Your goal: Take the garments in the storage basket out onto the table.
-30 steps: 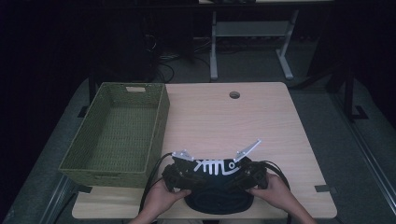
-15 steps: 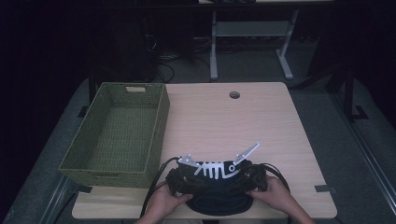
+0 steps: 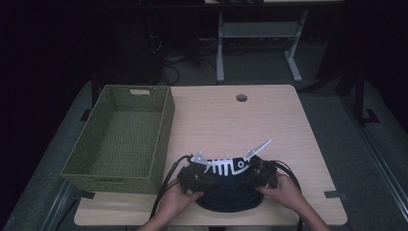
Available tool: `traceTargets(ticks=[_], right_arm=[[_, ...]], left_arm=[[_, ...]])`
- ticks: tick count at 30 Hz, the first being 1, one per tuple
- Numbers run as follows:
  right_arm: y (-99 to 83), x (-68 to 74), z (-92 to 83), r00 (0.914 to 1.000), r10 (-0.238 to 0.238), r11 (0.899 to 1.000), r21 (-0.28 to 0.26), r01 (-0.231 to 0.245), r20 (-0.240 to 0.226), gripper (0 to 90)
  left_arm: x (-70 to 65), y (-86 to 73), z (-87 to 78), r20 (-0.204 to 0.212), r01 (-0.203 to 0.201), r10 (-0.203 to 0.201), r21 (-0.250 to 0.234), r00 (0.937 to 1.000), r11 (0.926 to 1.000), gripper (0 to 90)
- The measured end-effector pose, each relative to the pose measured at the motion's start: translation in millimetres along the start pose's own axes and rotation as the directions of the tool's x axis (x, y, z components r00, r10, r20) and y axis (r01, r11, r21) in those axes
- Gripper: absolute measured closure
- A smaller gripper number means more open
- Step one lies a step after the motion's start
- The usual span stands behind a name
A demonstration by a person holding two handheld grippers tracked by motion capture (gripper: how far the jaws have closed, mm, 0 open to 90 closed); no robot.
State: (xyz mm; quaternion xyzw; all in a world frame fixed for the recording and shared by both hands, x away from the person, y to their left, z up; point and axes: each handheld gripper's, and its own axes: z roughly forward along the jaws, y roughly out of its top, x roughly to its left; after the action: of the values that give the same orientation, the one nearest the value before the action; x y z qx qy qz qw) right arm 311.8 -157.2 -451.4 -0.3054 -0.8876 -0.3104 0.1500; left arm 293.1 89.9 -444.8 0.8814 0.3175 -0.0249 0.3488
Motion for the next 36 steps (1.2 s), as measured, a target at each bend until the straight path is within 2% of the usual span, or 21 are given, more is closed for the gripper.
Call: traceTargets(ticks=[4, 7, 9, 10, 14, 15, 18, 22, 25, 26, 28, 30, 33, 36], right_arm=[[3.8, -11.8, -4.1, 0.9997, 0.023, 0.999, -0.025, -0.022, 0.011, 84.8], [5.2, -16.8, -5.3, 0.9992, 0.037, 0.998, -0.044, -0.036, 0.017, 84.8], [6.0, -18.7, -5.7, 0.9991, 0.039, 0.998, -0.049, -0.038, 0.018, 84.8], [6.4, -20.0, -5.8, 0.9991, 0.040, 0.998, -0.052, -0.039, 0.016, 84.8], [7.1, -21.7, -5.9, 0.9990, 0.045, 0.998, -0.054, -0.044, 0.010, 84.9], [7.2, -21.6, -6.0, 0.9989, 0.046, 0.998, -0.050, -0.046, 0.009, 84.8], [7.9, -21.2, -6.2, 0.9989, 0.045, 0.998, -0.045, -0.045, 0.008, 84.8], [9.7, -17.7, -7.1, 0.9993, 0.033, 0.999, -0.037, -0.033, 0.015, 84.7], [9.5, -13.9, -9.7, 0.9996, 0.029, 0.999, -0.037, -0.028, 0.004, 84.2], [9.4, -12.4, -11.4, 0.9995, 0.032, 0.999, -0.037, -0.032, 0.001, 83.9], [10.6, -10.8, -16.1, 0.9994, 0.033, 0.997, -0.065, -0.033, -0.007, 83.6], [15.3, -9.2, -21.6, 0.9996, 0.028, 0.995, -0.093, -0.027, 0.008, 83.0], [26.2, -7.1, -27.7, 0.9992, 0.034, 0.990, -0.139, -0.031, 0.023, 82.4], [43.0, -6.6, -29.7, 0.9983, 0.036, 0.985, -0.172, -0.028, 0.045, 81.8]], left_arm=[[6.4, 10.7, 4.8, -0.025, 0.004, -0.004, -0.006, 0.9997, 1.0000, 75.3], [13.0, 18.2, 7.8, -0.037, -0.006, 0.006, 0.001, 0.9993, 1.0000, 75.1], [15.5, 21.7, 9.6, -0.037, 0.012, -0.012, -0.005, 0.9992, 0.9999, 75.1], [16.9, 23.5, 9.2, -0.038, 0.007, -0.007, 0.007, 0.9992, 1.0000, 75.0], [16.9, 28.5, 3.9, -0.039, 0.017, -0.018, -0.030, 0.9991, 0.9994, 74.1], [15.6, 29.3, 2.1, -0.031, 0.032, -0.034, -0.056, 0.9989, 0.9979, 74.7], [12.9, 30.9, -2.6, -0.004, 0.039, -0.039, -0.089, 0.9992, 0.9953, 77.5], [7.9, 28.2, 0.2, 0.030, 0.030, -0.029, -0.064, 0.9991, 0.9975, 78.4], [4.6, 23.0, 2.9, 0.037, 0.031, -0.030, -0.039, 0.9989, 0.9988, 78.1], [4.6, 20.6, 3.7, 0.030, 0.017, -0.016, -0.037, 0.9994, 0.9992, 78.0], [5.1, 15.4, 6.1, 0.036, 0.032, -0.031, -0.041, 0.9989, 0.9986, 78.1], [5.3, 11.5, 8.1, 0.040, 0.047, -0.045, -0.051, 0.9982, 0.9976, 78.1], [3.4, 9.1, 9.3, 0.035, 0.045, -0.043, -0.057, 0.9985, 0.9974, 78.1], [1.5, 9.2, 9.9, 0.023, 0.025, -0.024, -0.051, 0.9994, 0.9984, 78.1]])
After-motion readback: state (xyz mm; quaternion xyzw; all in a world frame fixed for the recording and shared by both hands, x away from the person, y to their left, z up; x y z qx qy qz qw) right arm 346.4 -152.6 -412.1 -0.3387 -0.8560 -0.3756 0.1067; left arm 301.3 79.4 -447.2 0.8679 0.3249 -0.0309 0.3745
